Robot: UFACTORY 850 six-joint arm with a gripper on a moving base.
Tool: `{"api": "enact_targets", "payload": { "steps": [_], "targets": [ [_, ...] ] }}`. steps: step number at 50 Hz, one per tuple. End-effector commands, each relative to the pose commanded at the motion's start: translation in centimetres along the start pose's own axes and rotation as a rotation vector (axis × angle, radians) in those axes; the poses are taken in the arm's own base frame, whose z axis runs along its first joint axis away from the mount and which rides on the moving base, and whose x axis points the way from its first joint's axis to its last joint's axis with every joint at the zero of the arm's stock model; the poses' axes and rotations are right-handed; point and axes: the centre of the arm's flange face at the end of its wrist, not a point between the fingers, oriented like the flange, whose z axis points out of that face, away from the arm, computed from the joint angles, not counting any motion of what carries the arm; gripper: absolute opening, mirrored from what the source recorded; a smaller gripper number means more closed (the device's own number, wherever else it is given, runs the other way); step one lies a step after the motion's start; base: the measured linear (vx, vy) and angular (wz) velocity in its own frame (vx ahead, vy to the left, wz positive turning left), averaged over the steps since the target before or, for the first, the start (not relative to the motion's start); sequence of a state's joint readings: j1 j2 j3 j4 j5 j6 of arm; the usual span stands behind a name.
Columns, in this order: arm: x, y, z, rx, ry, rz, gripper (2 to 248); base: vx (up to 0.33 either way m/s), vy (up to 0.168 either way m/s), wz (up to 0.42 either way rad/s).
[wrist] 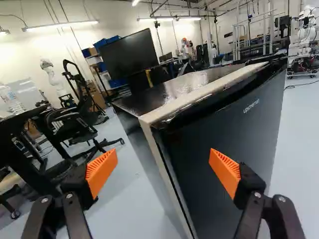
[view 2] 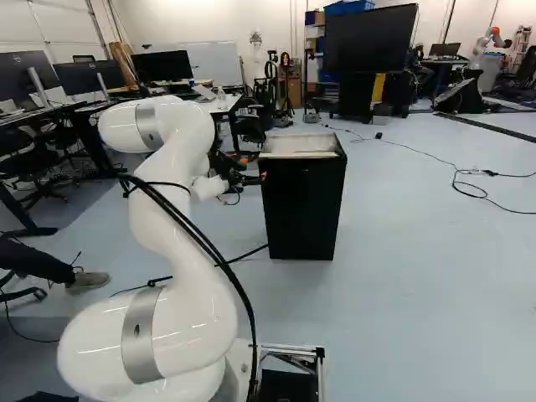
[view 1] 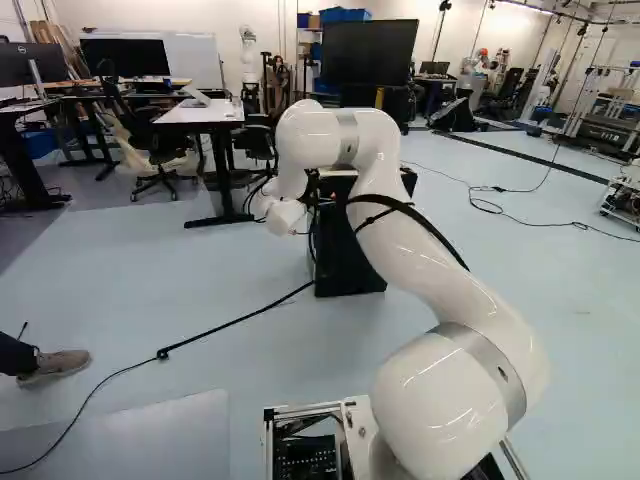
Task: Open the fridge door
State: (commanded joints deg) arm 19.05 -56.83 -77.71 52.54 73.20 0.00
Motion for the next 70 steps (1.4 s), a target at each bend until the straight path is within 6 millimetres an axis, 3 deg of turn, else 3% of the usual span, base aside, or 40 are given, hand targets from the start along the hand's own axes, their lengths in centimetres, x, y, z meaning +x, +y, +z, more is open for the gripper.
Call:
{"api": "enact_targets", "payload": {
  "steps": [42, 70],
  "targets": [
    [0.9, 2.6, 2.1, -0.049, 0.012, 0.0, 247, 0.0, 0.0, 0.0],
    [1.7, 4.2, 2.2, -0.071, 0.007, -0.01, 247, 0.0, 0.0, 0.0]
  ]
}}
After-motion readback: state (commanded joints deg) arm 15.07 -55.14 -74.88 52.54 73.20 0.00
